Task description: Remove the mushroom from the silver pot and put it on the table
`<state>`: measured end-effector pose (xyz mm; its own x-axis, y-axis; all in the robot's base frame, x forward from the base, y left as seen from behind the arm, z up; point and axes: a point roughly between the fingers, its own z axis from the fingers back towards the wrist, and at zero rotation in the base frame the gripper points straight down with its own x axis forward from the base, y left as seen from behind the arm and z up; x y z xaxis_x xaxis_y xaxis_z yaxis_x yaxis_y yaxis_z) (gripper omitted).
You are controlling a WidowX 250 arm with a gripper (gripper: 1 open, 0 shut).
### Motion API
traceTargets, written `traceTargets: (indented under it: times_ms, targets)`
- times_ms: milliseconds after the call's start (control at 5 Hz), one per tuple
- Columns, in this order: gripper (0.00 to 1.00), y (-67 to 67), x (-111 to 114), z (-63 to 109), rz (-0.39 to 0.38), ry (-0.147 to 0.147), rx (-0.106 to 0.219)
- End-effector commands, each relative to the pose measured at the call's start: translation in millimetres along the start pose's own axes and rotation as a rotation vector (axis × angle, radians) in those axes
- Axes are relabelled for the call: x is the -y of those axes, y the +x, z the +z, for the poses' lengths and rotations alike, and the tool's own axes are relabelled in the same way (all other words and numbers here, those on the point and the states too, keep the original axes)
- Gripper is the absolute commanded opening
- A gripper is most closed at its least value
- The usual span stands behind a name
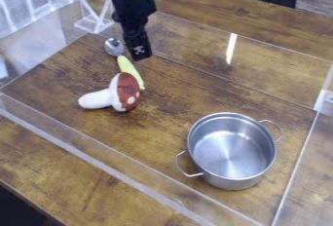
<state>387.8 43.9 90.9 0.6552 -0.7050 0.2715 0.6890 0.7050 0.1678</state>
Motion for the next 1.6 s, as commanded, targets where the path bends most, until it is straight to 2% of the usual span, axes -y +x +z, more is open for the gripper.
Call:
traceTargets:
  times_ms: [0, 200, 400, 600, 1000, 1200, 1400]
  targets:
    - [0.0, 10.2, -15.8, 32.8, 0.007, 0.06, 0.039]
    - [0.0, 3.1, -26.0, 44.1, 0.034, 0.074, 0.032]
    - [1.0, 2.9, -26.4, 44.8, 0.05, 0.078, 0.038]
    - [1.0, 3.6, -27.0, 41.2, 0.065, 0.075, 0.051]
    - [1.0, -14.6, -22.6, 29.9, 0.111, 0.077, 0.051]
    - [1.0, -19.0, -20.2, 28.4, 0.127, 0.079, 0.047]
    - [1.0, -13.0, -19.4, 39.9, 0.112, 0.083, 0.044]
